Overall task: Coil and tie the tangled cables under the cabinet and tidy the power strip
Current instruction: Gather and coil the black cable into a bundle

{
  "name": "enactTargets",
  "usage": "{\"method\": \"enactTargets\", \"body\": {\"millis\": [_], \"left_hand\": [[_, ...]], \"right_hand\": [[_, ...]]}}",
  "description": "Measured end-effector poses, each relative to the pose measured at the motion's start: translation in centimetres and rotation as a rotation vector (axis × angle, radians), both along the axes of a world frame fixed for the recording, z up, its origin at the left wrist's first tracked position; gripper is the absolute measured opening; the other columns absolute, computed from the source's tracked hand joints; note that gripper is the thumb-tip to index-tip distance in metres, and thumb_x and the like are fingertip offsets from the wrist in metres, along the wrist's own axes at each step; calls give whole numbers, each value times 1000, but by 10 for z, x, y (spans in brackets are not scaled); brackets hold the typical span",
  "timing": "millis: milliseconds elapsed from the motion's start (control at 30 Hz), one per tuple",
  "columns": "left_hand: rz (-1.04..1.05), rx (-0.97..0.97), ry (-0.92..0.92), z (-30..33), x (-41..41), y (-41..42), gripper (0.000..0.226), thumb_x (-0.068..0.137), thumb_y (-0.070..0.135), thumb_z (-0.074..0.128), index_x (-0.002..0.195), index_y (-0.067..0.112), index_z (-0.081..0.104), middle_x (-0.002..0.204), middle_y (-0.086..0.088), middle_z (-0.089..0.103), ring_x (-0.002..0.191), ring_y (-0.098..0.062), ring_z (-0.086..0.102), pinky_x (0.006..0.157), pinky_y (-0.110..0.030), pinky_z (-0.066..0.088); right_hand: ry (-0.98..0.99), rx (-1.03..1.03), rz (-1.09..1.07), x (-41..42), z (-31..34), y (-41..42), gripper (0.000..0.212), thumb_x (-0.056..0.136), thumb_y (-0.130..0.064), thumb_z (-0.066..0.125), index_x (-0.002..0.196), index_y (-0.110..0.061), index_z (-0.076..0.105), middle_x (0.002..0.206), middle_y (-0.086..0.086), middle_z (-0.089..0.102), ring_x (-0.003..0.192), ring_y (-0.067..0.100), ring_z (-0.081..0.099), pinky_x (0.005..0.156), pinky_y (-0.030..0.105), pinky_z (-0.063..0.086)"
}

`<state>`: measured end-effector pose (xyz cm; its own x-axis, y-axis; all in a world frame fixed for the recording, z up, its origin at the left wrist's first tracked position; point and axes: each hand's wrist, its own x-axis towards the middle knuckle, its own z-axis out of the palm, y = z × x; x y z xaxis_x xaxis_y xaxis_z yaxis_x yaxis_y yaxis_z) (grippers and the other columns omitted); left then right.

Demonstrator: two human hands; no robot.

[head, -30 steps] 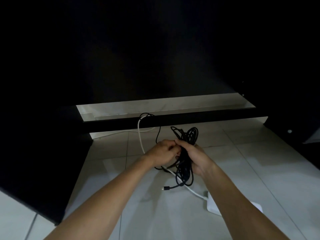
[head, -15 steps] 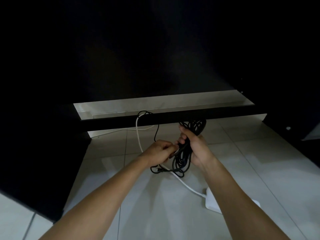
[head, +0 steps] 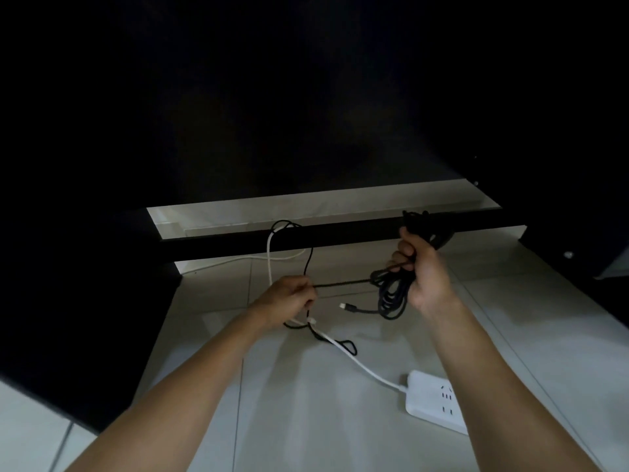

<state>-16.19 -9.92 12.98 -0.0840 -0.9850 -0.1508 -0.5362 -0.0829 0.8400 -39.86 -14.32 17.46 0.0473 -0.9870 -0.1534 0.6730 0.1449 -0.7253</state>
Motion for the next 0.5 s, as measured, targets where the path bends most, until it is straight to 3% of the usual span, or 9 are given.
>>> {"method": "enactTargets", "body": {"millis": [167, 300, 367, 500], "left_hand": [[58, -76, 10, 29, 6, -11, 38, 95, 44, 48, 82, 19, 73, 104, 7, 69, 103, -7, 60, 90, -24, 40], [117, -129, -202, 32, 14, -25, 27, 98, 27, 46, 91, 17, 70, 88, -1, 65, 88, -20, 59, 69, -26, 41], [144, -133, -231, 29, 14, -26, 34, 101, 32, 44, 95, 9, 68, 94, -9, 68, 89, -25, 62, 73, -31, 45], [220, -120, -159, 43, 1, -27, 44, 100, 45, 41, 85, 11, 64, 75, -3, 58, 70, -18, 53, 64, -26, 38]], "right_hand": [[332, -37, -88, -12, -13, -3, 27, 94, -13, 61, 69, -20, 53, 46, -9, 39, 37, 5, 32, 39, 21, 28], [574, -58, -122, -16, -22, 0, 28, 91, -15, 66, 67, -17, 52, 46, -7, 42, 39, 9, 37, 44, 26, 33], [653, -79, -99, -13, -21, 3, 27, 92, -14, 65, 68, -16, 53, 45, -8, 44, 38, 9, 39, 44, 26, 34], [910, -80, 25, -4, -19, 5, 23, 91, -21, 68, 71, -15, 59, 51, -3, 52, 40, 10, 46, 41, 22, 38]]}}
